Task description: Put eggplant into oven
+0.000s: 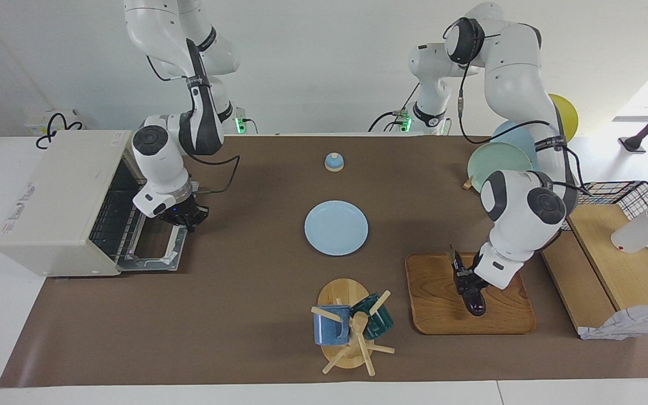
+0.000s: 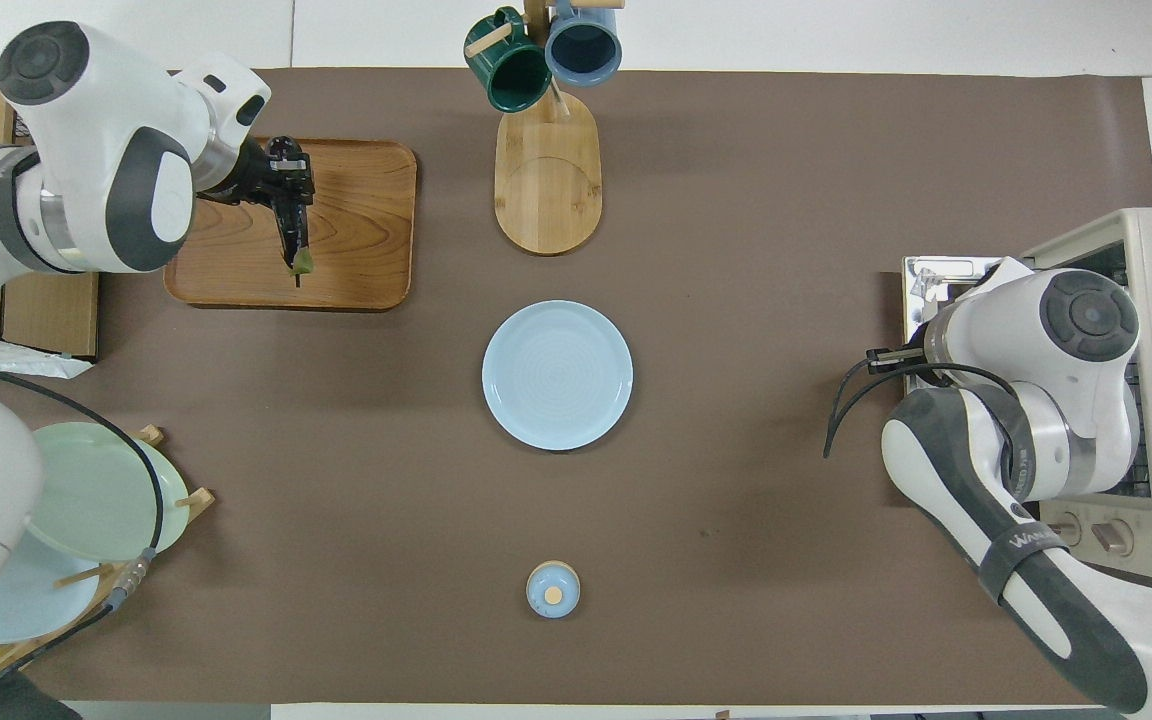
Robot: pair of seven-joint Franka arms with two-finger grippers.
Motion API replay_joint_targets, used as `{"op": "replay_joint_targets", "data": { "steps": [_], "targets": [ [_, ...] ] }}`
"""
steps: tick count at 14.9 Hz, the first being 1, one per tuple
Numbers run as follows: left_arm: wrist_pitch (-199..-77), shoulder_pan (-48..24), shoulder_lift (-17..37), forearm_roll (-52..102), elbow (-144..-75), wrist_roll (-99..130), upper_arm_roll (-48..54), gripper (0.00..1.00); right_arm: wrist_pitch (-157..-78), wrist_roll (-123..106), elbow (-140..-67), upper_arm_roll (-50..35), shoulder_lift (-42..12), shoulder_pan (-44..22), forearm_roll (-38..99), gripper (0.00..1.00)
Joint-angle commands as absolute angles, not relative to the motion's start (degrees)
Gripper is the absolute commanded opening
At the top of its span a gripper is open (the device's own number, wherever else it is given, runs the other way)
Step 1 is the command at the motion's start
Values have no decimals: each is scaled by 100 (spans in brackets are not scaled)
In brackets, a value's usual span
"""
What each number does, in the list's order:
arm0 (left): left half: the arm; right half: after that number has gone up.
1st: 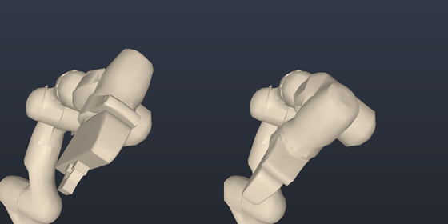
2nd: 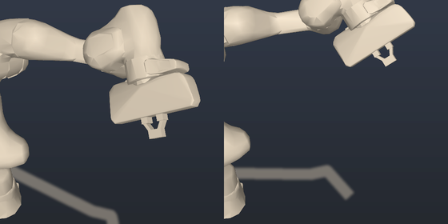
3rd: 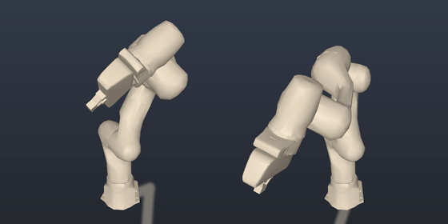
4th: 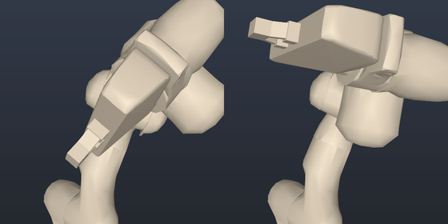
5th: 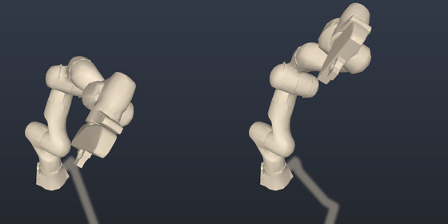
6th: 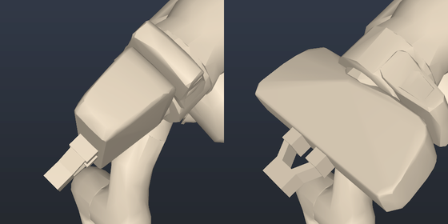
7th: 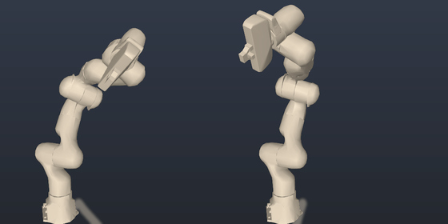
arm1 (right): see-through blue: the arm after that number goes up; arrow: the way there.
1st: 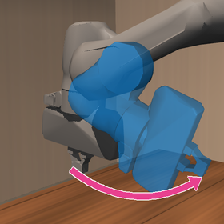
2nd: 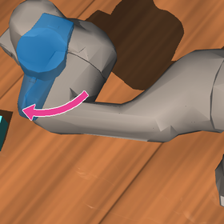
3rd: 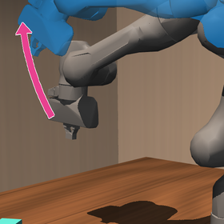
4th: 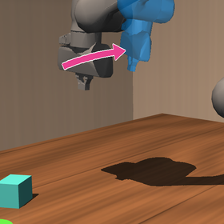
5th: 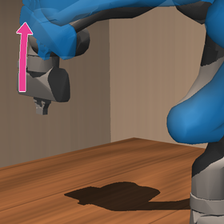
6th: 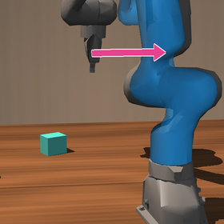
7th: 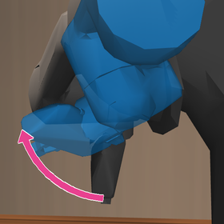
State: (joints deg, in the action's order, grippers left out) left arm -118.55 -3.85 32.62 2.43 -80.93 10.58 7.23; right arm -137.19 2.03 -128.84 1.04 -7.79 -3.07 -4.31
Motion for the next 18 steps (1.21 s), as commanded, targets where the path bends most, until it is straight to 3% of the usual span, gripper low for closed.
{"op": "replay_joint_targets", "data": {
  "steps": [1,7,8,10,11,12,14,18],
  "targets": [
    [-10937,-509,2349,404,-8349,1457,712,0,-13720,272,-12955,237,-782,-289,-301,0],
    [-10687,-1835,1363,492,-9411,2891,721,0,-13449,624,-12491,228,-809,-852,141,0],
    [-10853,-2072,1232,614,-9709,2979,721,0,-13230,650,-12307,229,-809,-905,141,23],
    [-11780,-2476,872,720,-10691,3076,721,0,-12782,642,-12025,220,-730,-897,141,80],
    [-12404,-2722,818,756,-11105,3294,721,0,-12483,633,-11841,220,-703,-896,141,87],
    [-12941,-2942,887,756,-11370,3548,712,0,-12176,624,-11656,228,-677,-870,141,88],
    [-13288,-3172,1176,756,-11408,3673,712,0,-12111,624,-11654,220,-668,-861,141,98],
    [-13701,-3287,1511,756,-11435,3709,712,0,-12120,624,-11680,220,-642,-896,141,100]
  ]
}}
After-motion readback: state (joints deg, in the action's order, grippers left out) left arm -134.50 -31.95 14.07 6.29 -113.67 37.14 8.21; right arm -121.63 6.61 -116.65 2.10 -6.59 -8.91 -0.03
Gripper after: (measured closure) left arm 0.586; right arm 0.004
